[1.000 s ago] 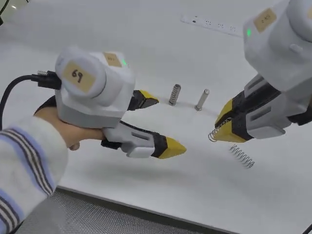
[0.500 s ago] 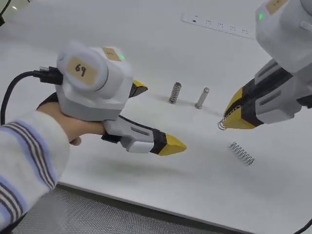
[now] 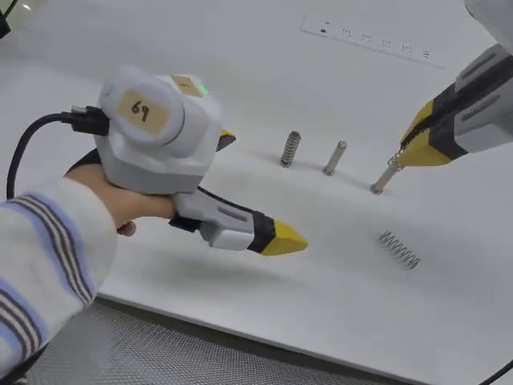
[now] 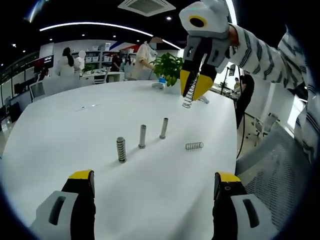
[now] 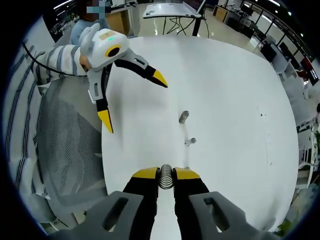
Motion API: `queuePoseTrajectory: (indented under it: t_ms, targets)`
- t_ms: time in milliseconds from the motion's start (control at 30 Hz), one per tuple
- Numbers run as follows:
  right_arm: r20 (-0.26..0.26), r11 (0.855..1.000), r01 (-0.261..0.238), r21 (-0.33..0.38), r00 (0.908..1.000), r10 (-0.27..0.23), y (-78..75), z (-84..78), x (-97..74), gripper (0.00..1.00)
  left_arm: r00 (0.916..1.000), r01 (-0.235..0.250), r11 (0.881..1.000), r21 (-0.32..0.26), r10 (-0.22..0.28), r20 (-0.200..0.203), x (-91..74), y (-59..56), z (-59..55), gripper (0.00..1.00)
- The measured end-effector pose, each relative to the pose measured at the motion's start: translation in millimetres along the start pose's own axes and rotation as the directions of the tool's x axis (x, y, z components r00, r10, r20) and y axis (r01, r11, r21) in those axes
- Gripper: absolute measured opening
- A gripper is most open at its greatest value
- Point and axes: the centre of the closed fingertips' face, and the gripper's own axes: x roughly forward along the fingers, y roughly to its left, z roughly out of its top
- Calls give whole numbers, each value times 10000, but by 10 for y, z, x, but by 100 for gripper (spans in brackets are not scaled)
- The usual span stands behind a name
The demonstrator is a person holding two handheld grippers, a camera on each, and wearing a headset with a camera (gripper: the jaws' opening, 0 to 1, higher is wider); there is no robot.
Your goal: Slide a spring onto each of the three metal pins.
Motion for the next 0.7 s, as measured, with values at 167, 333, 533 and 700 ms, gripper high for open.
queuePoseTrajectory:
  t_ms: [167,333,533,700]
  targets:
    - [-121,10000,45,55,9999,-44,-89,2,-11,8,10000,59,10000,12,-59,-30,10,-13,-6,98]
    - [-114,9997,-241,25,9996,241,-124,56,26,8,10000,42,10000,4,-42,-61,11,-5,-10,98]
    - [-304,9995,-118,-293,9995,109,-223,124,61,8,9999,-91,9999,-141,92,60,-4,43,13,98]
    - [-386,9981,-59,-616,9992,36,-276,207,115,8,9997,-233,9997,-75,234,106,-11,77,23,98]
